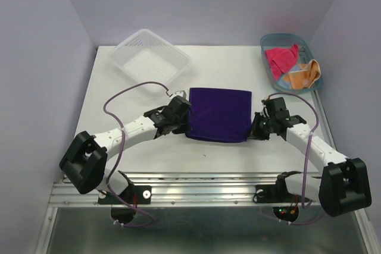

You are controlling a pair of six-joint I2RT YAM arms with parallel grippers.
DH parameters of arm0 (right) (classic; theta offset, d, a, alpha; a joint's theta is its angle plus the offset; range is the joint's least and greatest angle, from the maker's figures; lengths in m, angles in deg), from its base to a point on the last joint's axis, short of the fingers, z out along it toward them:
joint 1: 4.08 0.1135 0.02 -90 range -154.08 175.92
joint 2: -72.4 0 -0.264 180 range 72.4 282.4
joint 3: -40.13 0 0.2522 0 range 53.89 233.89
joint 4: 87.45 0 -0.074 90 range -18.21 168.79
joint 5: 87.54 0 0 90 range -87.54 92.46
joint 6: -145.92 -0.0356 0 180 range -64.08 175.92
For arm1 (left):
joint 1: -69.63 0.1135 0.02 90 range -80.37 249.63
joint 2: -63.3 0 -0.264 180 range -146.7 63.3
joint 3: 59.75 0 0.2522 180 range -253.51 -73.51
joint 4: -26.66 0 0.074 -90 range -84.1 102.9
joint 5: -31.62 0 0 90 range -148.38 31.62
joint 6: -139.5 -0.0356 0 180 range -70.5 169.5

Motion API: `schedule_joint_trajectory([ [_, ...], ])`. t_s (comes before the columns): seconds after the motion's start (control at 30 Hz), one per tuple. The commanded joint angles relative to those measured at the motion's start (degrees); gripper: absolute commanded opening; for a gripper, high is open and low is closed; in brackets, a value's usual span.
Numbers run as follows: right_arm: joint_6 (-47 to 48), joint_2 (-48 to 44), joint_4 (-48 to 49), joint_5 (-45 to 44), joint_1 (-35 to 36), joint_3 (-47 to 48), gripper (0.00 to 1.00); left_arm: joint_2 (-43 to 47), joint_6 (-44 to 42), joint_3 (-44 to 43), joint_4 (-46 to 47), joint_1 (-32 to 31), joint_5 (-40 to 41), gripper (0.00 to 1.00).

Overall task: Fold and stack the towels
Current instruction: Fold the towel

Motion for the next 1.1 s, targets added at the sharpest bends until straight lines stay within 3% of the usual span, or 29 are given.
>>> schedule_joint_trajectory([
  [0.0, -1.5, 0.5, -1.1, -2.6, 2.0, 3.2, 0.02, 1.8, -1.1, 1.0, -2.1, 0.8, 1.0, 0.00],
  [0.2, -3.7, -0.3, -2.2, -5.2, 3.5, -0.2, 0.04, 1.6, 0.6, 4.9, -1.5, 0.9, 1.1, 0.00],
  [0.3, -4.6, -0.3, -2.2, -4.9, 3.8, -2.4, 0.15, 0.8, 1.7, 6.6, -1.5, 0.9, 1.3, 0.00],
  [0.33, -4.5, 0.1, -2.4, -4.8, 3.9, -2.9, 0.26, 0.5, 1.9, 6.8, -1.5, 0.9, 1.4, 0.00],
  [0.37, -4.3, 0.5, -2.5, -4.8, 3.9, -3.2, 0.28, 0.1, 1.9, 6.8, -1.4, 0.9, 1.4, 0.00],
  [0.4, -3.8, 0.7, -2.9, -5.1, 3.9, -3.4, 0.31, -0.1, 1.8, 6.8, -1.5, 0.9, 1.0, 0.04],
  [0.43, -3.7, 0.9, -3.8, -5.5, 3.9, -3.3, 0.36, -0.4, 1.3, 6.8, -1.5, 0.9, 0.7, 0.21],
  [0.47, -3.7, 0.8, -4.1, -6.1, 3.9, -3.1, 0.37, -0.4, 1.3, 6.7, -1.5, 0.9, 0.3, 0.29],
  [0.57, -3.5, 0.1, -5.1, -7.0, 3.9, -1.7, 0.54, 0.8, 0.8, 6.4, -1.7, 0.9, 0.4, 0.46],
  [0.63, -3.4, -1.2, -5.0, -8.2, 3.9, -0.1, 0.63, 1.9, 0.4, 5.8, -2.6, 0.8, 1.6, 0.50],
  [0.8, -3.7, -0.9, -1.0, -12.3, 4.0, 4.3, 0.71, 1.1, -2.3, 0.1, -2.3, 0.8, 5.5, 0.62],
  [1.07, -1.1, 12.2, 5.3, -19.5, 3.6, 16.3, 0.74, -9.9, -6.4, -13.1, 1.0, 6.1, 10.2, 0.63],
])
